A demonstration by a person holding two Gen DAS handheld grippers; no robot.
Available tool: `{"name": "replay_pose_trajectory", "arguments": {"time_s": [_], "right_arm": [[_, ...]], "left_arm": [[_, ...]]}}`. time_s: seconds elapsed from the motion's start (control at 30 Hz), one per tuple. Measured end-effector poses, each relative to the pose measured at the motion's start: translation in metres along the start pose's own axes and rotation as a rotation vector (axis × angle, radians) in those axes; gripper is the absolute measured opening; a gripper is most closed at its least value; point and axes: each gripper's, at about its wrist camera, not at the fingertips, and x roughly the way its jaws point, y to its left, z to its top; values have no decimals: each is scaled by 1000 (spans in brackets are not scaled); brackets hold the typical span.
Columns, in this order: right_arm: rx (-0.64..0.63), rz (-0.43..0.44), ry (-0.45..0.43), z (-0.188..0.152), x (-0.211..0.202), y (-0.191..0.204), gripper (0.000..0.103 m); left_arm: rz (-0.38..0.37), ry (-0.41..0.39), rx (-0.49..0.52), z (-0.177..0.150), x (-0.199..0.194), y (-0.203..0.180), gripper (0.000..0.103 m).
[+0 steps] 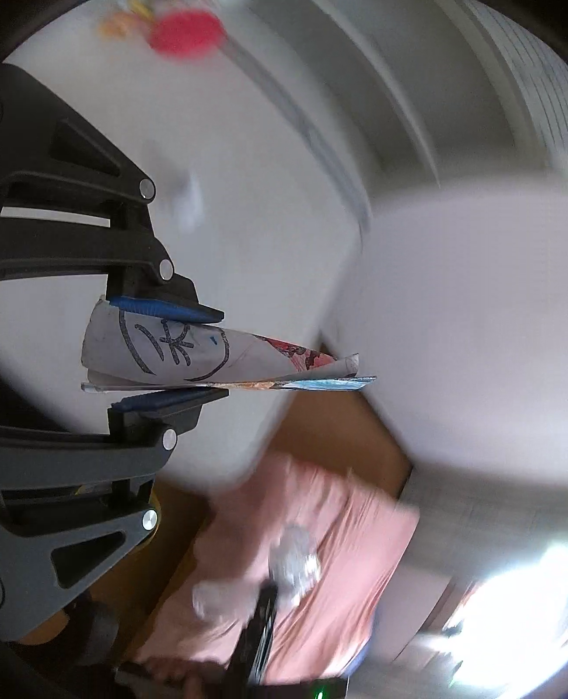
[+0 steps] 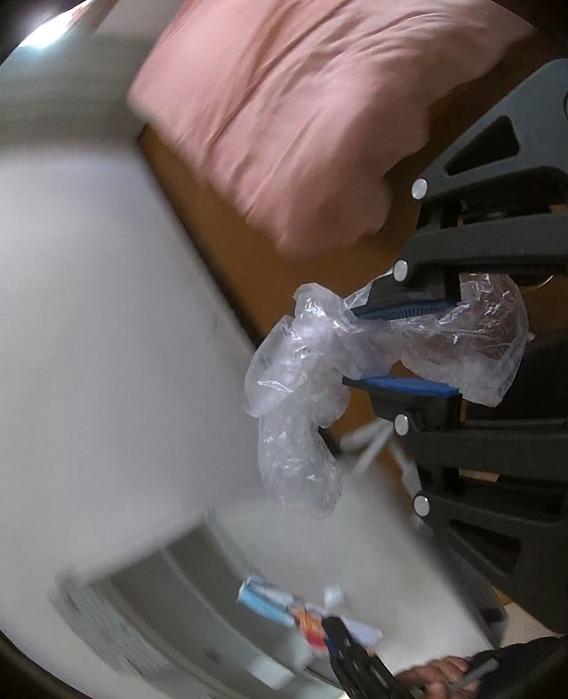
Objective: Collect trash
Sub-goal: 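Carry the wrapper and plastic bag over the black bin and open both tools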
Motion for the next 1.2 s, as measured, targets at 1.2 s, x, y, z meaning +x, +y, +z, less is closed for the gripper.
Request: {"name": "replay_pose_trajectory", "arguments": {"time_s": [1.2], "right_arm": [[352,-219,551,-166,105,-235,24]], "left_arm": [[-384,611,374,-131,272,-299,43]]}}
